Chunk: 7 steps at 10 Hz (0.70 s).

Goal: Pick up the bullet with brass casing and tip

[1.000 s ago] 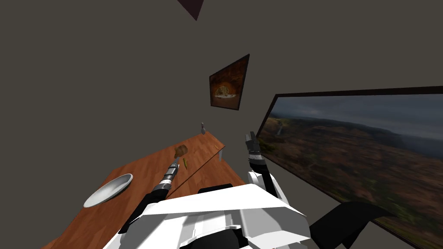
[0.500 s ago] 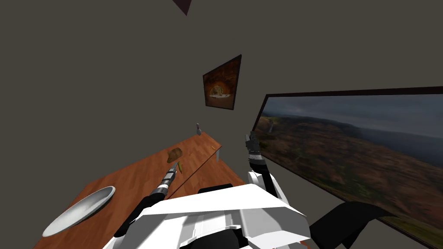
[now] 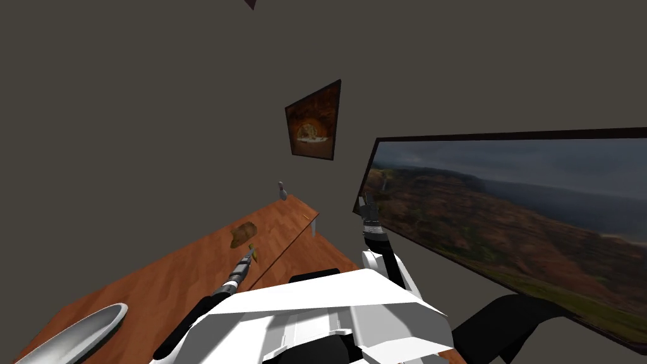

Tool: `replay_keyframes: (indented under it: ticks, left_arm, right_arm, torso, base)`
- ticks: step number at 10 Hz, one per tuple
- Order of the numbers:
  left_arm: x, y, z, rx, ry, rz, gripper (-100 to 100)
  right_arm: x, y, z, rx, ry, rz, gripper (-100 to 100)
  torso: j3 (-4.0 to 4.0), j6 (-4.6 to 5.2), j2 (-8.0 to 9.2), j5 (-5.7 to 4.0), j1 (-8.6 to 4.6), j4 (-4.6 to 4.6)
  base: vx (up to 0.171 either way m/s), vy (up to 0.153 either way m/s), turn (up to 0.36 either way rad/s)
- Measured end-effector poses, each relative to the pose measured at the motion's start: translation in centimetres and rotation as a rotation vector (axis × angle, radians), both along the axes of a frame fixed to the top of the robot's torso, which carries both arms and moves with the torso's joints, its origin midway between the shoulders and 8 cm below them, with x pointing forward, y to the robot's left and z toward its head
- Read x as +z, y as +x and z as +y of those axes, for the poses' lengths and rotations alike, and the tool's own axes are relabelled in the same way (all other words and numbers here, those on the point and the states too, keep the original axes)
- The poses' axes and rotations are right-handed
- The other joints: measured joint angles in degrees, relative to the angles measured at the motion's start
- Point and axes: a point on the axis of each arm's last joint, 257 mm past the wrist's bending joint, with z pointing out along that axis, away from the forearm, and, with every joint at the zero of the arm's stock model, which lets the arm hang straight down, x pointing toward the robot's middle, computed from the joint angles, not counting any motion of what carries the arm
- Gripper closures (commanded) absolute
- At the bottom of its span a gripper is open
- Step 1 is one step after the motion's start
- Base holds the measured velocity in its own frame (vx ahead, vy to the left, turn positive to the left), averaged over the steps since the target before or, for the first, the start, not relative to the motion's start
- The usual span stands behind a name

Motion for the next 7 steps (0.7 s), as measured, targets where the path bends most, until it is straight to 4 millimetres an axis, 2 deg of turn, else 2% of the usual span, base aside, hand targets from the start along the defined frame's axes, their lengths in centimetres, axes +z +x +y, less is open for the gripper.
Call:
replay_keyframes:
  ticks: [2,5,7]
  left_arm:
    - [-2.2,-1.6,0.9,0.010,-0.001,0.077,-100]
    - [-4.4,-3.4,2.4,0.030,-0.001,0.157,-100]
    - [-6.4,-5.3,3.5,0.039,0.000,0.231,-100]
  right_arm:
    - [0.0,0.0,0.0,0.000,0.000,0.000,0]
    - [0.0,0.0,0.0,0.000,0.000,0.000,0]
    - [0.0,0.0,0.0,0.000,0.000,0.000,0]
  torso:
    - [0.00,0.02,0.00,0.01,0.02,0.00]
    - [0.01,0.00,0.01,0.01,0.04,0.01]
    - [0.01,-0.01,0.02,0.01,0.08,0.00]
  base:
    - [0.006,0.009,-0.102]
    - [0.005,0.014,-0.234]
    - [0.002,0.025,-0.198]
